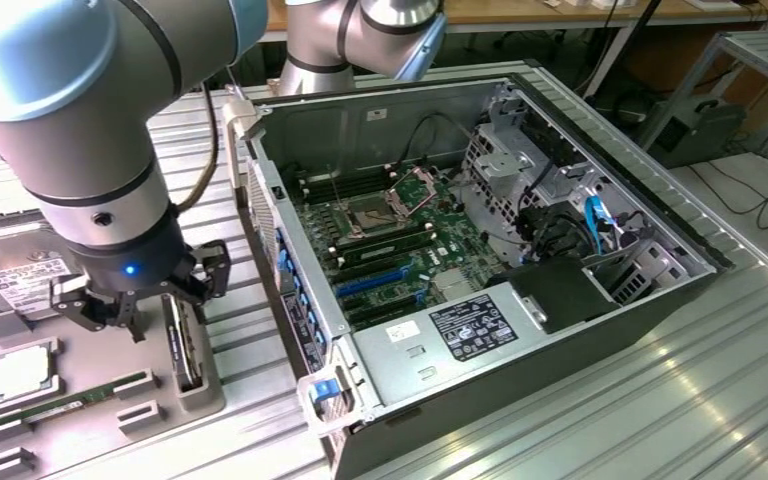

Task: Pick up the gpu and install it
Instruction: 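Pick up the gpu and move the gpu toward the slot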

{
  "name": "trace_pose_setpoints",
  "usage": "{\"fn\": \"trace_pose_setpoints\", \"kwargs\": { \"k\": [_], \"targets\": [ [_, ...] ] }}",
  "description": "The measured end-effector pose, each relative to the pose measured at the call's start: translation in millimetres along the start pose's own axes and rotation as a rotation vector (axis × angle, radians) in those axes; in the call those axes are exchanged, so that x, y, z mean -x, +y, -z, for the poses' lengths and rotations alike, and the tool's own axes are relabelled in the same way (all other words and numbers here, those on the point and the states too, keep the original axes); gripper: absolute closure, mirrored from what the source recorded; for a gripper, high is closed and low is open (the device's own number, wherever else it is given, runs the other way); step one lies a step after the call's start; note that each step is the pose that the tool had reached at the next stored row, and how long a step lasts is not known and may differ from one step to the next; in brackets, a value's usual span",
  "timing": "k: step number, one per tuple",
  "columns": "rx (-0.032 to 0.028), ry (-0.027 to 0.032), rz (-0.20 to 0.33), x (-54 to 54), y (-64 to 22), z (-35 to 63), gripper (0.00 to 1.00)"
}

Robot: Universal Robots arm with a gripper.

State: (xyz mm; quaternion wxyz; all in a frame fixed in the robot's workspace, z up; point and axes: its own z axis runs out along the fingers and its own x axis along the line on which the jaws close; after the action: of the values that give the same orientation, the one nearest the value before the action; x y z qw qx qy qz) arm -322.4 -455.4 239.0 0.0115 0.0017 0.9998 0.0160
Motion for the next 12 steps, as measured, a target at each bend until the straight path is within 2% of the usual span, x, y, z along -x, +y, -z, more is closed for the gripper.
{"fn": "trace_pose_setpoints", "kwargs": {
  "k": [8,12],
  "targets": [
    [-0.0014,-0.0003,-0.011,-0.1,-0.8,-13.5,0.37],
    [-0.0021,-0.0001,-0.011,-0.2,-0.9,-14.5,0.37]
  ]
}}
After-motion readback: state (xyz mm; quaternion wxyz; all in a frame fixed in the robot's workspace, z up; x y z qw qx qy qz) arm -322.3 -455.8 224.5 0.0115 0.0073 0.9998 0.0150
